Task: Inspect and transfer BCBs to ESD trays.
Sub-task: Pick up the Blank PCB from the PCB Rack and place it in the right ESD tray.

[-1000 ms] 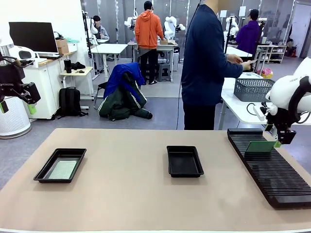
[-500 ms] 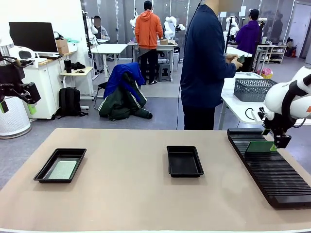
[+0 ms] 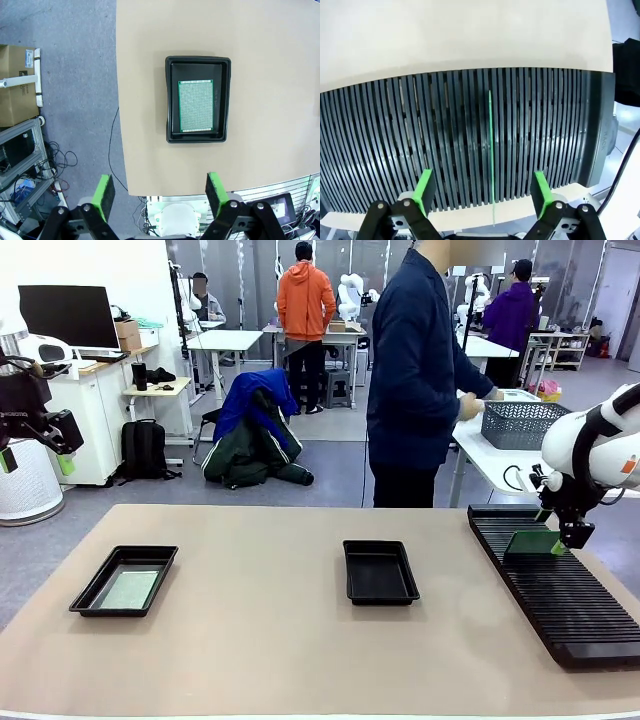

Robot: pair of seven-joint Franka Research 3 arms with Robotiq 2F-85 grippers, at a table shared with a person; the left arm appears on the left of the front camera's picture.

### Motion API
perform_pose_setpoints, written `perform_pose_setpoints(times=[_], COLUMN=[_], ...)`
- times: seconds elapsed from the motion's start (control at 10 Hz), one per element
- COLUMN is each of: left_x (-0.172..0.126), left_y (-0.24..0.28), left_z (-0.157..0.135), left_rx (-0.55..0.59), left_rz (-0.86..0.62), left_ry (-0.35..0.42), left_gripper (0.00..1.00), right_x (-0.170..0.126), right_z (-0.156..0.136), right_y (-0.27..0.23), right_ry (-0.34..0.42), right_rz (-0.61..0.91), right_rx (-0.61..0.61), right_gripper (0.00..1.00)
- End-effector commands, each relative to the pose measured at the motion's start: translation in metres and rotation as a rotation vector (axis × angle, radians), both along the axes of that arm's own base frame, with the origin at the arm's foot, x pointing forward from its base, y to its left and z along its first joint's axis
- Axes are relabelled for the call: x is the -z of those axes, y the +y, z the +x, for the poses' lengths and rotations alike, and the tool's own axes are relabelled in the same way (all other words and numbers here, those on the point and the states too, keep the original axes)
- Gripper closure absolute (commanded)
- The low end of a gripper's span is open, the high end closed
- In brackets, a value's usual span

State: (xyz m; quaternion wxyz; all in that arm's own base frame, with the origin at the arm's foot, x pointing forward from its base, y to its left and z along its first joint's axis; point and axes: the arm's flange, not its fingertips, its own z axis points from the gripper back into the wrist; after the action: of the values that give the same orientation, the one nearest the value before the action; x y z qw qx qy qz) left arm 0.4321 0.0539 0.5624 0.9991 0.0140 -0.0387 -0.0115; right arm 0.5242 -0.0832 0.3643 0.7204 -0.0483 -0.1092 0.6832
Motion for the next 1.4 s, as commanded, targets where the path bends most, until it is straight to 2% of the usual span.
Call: perform_pose_setpoints(times=[0.0,1.3], left_x=[0.0016,0.0016], left_y=[0.0003,0.0003], left_z=[-0.0009,-0.0009], left_rx=[-0.001,-0.001], left_rz=[0.001,0.001], left_ry=[0.000,0.000], left_gripper=[0.03,0.03], right_x=[0.0045,0.0066], right_z=[0.0031,0.0105], right_y=[-0.0077,-0.0080], right_ry=[-0.037,-0.032], right_rz=[0.018,0.011], right_rx=[-0.022,-0.020], right_gripper=[0.05,0.72])
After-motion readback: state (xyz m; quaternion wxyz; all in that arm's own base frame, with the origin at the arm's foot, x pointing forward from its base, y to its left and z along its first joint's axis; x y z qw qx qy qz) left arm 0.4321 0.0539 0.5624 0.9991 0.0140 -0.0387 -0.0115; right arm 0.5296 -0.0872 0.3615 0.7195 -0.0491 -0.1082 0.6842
